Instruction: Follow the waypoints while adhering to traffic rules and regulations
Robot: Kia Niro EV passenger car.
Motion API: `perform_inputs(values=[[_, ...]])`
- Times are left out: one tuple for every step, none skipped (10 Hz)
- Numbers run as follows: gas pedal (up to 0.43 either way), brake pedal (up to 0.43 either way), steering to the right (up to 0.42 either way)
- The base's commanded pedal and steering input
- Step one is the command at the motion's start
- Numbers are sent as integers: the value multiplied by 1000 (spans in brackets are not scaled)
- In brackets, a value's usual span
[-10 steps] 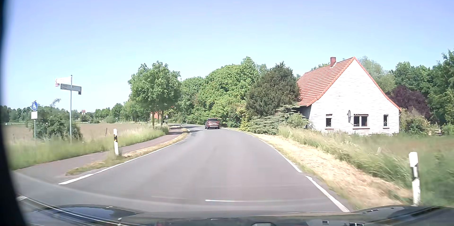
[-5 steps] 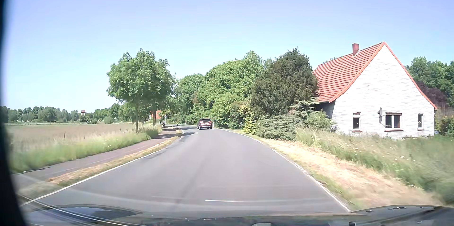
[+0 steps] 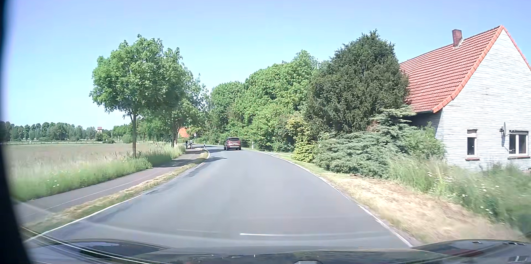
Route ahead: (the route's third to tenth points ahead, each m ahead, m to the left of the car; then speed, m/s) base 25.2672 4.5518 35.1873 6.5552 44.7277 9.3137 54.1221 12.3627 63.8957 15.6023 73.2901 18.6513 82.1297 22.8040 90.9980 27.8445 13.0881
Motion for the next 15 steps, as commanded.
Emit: perform_inputs(values=[[59, 0, -21], [59, 0, -24], [59, 0, -25], [79, 0, -25], [87, 0, -25], [110, 0, -26], [138, 0, -26], [138, 0, -26], [138, 0, -26], [138, 0, -26], [138, 0, -27], [138, 0, -26], [138, 0, -26], [138, 0, -26], [130, 0, -27]])
